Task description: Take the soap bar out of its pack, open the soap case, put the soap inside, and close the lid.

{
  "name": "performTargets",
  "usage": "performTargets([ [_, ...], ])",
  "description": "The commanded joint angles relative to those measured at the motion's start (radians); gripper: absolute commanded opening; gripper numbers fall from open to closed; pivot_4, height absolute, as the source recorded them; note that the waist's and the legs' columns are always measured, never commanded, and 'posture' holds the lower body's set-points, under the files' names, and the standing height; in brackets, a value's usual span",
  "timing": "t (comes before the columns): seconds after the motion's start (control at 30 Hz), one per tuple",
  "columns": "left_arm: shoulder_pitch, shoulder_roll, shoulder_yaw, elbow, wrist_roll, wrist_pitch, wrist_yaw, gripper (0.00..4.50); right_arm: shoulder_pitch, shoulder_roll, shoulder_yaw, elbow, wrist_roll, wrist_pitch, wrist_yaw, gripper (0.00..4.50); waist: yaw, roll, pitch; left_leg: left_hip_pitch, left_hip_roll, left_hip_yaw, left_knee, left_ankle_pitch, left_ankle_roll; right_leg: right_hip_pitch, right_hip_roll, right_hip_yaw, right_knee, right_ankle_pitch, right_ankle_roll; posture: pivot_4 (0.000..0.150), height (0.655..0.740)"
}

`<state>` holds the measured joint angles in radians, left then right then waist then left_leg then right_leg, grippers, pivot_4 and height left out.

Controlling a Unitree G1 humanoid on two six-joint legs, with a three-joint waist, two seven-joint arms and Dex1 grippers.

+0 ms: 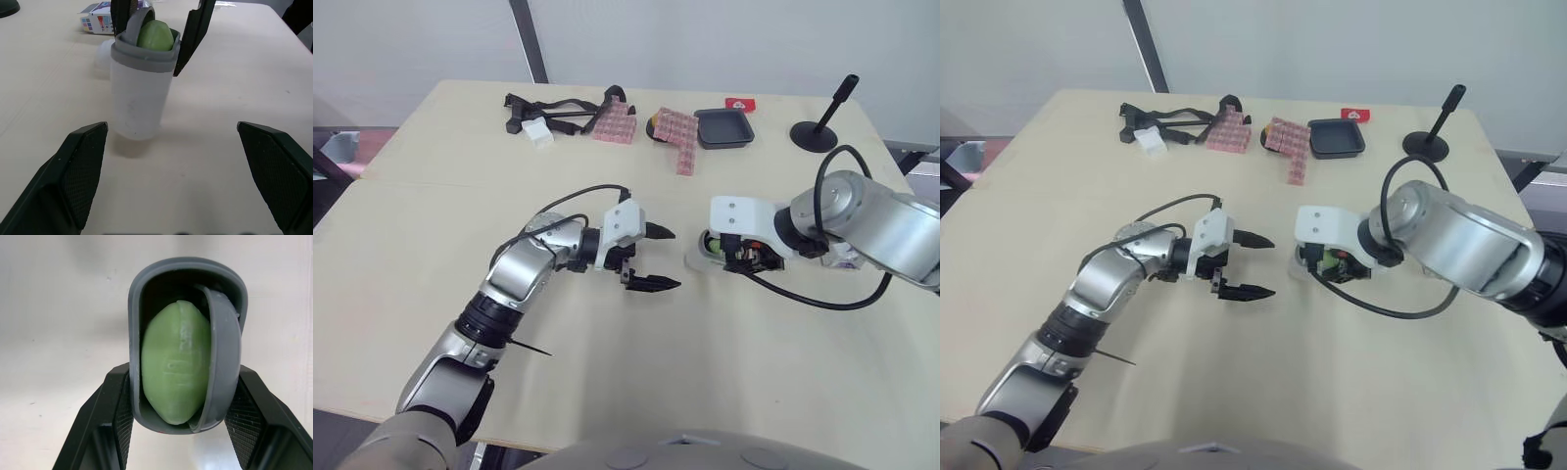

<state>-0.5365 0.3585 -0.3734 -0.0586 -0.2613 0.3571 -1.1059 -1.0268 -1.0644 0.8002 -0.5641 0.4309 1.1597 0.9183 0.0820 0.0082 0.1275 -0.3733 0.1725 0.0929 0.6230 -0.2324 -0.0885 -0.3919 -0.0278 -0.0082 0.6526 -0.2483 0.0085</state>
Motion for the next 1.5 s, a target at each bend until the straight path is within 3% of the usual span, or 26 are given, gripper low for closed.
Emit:
performTargets([
  [0.03, -0.021, -0.025, 0.001, 0.01, 0.035, -0.034, 0.047, 4.5, -0.034, 0.019, -0.003, -0.014, -0.065, -0.017, 0.05, 2.05, 0.0, 0.0, 0.0, 0.0, 0.0, 0.0, 0.0, 0.0, 0.0, 0.0, 0.0, 0.0, 0.0, 0.0, 0.0, 0.15, 0.7374],
  [0.6, -0.047, -0.094, -0.052, 0.038, 0.078, -0.038, 0.074, 4.5, -0.022, 0.098, 0.021, -0.019, -0.174, -0.009, 0.15, 2.05, 0.001, 0.0, 0.0, 0.0, 0.0, 0.0, 0.001, 0.0, 0.0, 0.0, 0.002, 0.004, 0.002, 0.0, 0.0, 0.15, 0.7374],
  [1.5, -0.065, -0.117, -0.068, 0.085, 0.114, -0.071, 0.077, 4.5, 0.014, 0.124, 0.014, 0.006, -0.248, -0.021, 0.189, 2.05, 0.001, 0.0, 0.0, 0.0, 0.0, 0.0, 0.003, 0.0, 0.001, 0.0, 0.003, 0.009, 0.005, 0.0, 0.0, 0.15, 0.7374],
])
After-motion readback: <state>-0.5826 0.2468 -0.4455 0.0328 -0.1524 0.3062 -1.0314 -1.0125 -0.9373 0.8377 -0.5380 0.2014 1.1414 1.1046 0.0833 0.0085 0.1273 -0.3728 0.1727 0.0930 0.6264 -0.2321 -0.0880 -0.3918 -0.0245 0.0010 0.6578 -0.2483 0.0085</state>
